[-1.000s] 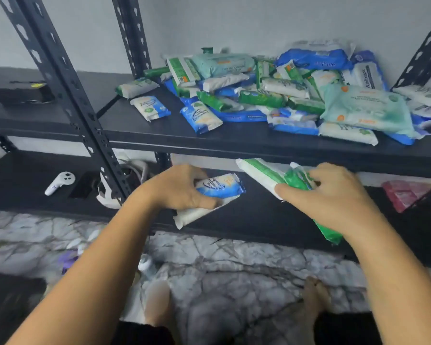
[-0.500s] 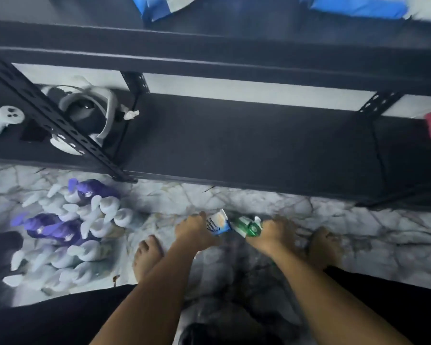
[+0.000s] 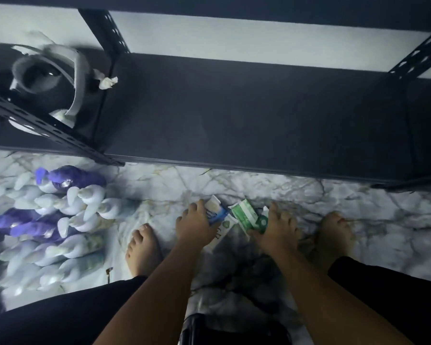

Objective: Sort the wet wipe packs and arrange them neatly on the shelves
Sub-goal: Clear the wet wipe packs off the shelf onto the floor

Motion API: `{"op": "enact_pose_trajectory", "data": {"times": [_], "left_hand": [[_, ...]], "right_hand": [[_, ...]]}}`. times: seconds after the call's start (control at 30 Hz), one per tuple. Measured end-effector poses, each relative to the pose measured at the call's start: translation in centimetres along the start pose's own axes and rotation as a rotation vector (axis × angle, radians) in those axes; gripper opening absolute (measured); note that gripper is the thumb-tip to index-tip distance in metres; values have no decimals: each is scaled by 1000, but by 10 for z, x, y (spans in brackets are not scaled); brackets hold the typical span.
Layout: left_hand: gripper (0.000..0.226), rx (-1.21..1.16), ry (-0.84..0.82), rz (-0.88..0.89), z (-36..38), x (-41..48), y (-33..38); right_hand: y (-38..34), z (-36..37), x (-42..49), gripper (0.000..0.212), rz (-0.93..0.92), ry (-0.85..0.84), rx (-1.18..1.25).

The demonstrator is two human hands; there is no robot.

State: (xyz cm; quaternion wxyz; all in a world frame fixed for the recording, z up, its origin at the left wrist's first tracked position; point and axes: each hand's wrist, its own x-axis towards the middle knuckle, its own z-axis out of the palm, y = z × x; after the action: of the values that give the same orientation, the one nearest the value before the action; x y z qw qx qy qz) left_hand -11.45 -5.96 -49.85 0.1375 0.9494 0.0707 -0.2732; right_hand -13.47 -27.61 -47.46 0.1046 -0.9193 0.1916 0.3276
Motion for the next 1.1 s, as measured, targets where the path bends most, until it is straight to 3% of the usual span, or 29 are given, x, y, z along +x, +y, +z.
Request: {"op": "enact_pose_trajectory", "data": {"times": [0.1, 0.23, 0.43, 0.57, 0.67, 0.83, 1.0, 1.1], "left_hand": [[76, 13, 6, 35, -3, -4, -1], [60, -31, -48, 85, -37, -14, 19], [46, 17, 136, 349, -134, -65, 78], [48, 23, 317, 540, -213, -115, 121], [39, 22, 477, 699, -274, -158, 158], [28, -11, 701, 877, -352, -214, 205], [32, 65, 775, 861, -404, -209, 246], [42, 152, 776, 814, -426, -187, 270]], "right_hand": [[-4, -4, -2, 108, -18, -29, 5], [-12, -29, -17, 84, -94, -25, -14], [-15, -128, -70, 48, -303, 139, -57], [3, -229, -135, 43, -432, 365, 23], [26, -301, -195, 35, -525, 602, 52], [57, -387, -250, 23, -574, 832, 209], [71, -446, -232, 32, -552, 929, 267], [72, -475, -209, 60, -475, 858, 164]]}}
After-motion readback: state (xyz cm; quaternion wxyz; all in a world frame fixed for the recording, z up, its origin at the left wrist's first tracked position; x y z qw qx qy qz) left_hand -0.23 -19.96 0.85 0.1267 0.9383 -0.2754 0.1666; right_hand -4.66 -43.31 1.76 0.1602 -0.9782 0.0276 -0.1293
